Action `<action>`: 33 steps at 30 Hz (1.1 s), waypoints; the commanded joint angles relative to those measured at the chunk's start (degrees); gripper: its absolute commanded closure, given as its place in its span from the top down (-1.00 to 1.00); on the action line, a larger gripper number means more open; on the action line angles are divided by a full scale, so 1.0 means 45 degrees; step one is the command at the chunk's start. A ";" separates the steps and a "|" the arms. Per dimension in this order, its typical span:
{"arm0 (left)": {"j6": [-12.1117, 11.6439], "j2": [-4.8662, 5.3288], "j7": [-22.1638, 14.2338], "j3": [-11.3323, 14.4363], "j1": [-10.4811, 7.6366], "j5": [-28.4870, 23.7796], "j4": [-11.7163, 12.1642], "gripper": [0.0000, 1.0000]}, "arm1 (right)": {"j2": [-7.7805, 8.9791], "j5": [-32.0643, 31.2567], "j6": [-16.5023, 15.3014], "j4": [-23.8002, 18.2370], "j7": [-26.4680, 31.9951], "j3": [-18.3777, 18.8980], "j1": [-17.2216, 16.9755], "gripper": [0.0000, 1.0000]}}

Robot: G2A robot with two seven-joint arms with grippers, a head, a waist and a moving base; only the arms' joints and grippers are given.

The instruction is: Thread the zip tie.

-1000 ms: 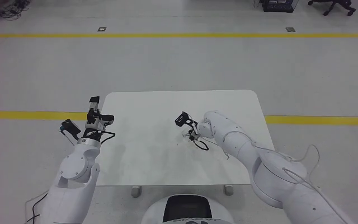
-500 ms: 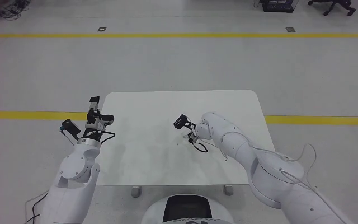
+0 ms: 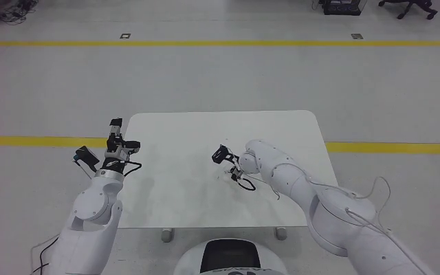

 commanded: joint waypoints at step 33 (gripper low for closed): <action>0.0000 0.0000 0.0000 0.0000 0.0000 0.0000 0.0000 1.00 | 0.0476 -0.1299 0.0000 -0.0963 -0.0555 0.0000 -0.0325 -0.40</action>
